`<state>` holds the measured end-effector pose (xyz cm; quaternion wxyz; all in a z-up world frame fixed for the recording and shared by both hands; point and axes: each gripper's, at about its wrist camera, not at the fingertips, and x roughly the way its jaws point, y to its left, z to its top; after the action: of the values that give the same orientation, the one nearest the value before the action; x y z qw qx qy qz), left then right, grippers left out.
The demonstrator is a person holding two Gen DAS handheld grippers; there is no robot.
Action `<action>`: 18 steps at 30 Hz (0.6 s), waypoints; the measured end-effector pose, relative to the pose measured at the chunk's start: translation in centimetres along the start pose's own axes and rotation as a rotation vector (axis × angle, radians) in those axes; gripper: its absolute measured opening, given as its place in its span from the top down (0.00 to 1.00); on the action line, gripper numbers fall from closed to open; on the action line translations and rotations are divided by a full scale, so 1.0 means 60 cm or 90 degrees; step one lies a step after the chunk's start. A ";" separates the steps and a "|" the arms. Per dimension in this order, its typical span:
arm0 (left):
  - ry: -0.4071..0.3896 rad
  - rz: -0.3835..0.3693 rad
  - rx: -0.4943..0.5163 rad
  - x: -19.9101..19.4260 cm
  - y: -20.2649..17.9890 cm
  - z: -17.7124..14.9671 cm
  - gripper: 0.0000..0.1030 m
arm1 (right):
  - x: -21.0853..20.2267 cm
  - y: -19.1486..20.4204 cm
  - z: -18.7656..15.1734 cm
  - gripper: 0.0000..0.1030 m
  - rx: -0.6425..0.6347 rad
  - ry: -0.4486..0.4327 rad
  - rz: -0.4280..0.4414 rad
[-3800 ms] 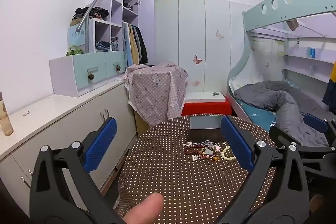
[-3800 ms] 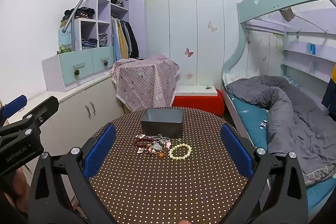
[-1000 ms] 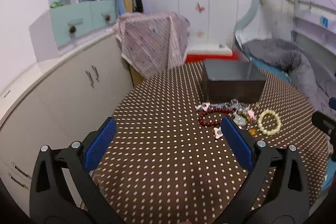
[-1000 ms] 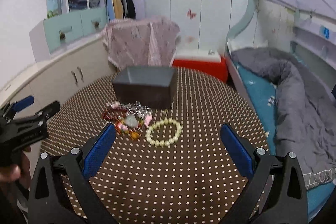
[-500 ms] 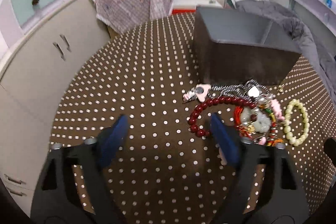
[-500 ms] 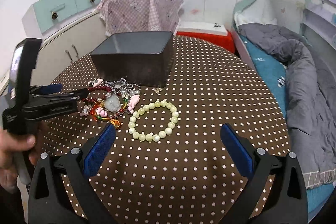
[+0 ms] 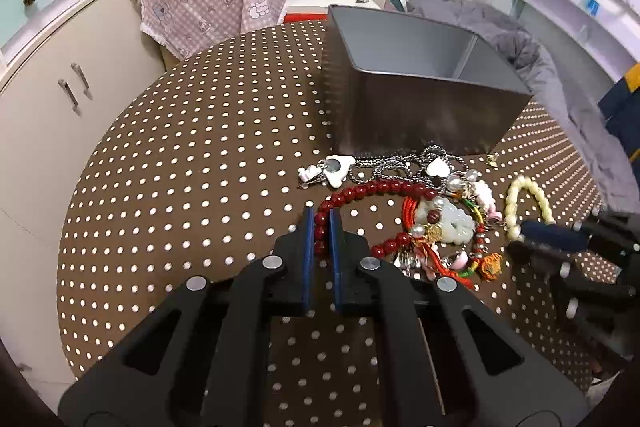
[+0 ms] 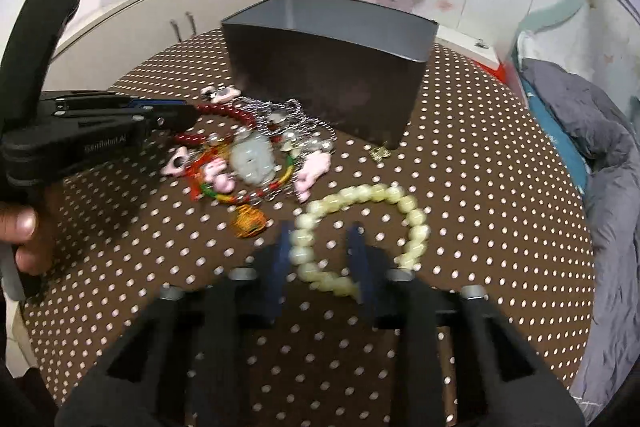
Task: Organize jewelry
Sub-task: 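Grasp the red bead bracelet with the left gripper while the right grasps the cream pearl bracelet, then lower both bracelets into the grey box and open both grippers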
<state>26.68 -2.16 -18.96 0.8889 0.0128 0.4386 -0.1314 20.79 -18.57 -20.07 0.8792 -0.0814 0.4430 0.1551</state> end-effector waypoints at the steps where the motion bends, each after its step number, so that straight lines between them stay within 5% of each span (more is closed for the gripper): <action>1: -0.005 -0.003 0.001 -0.004 0.002 -0.002 0.92 | -0.006 -0.005 -0.003 0.92 0.009 -0.003 0.005; 7: -0.054 -0.047 -0.010 -0.060 0.007 -0.002 0.93 | -0.073 -0.053 -0.012 0.92 0.109 -0.072 0.090; 18: -0.149 -0.102 0.025 -0.177 -0.012 0.053 0.92 | -0.172 -0.077 0.081 0.92 0.104 -0.184 0.166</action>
<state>22.83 -0.91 -8.60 0.9203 -0.0200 0.3287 -0.2111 20.25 -23.64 -8.86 0.9100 0.0716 0.3299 0.2409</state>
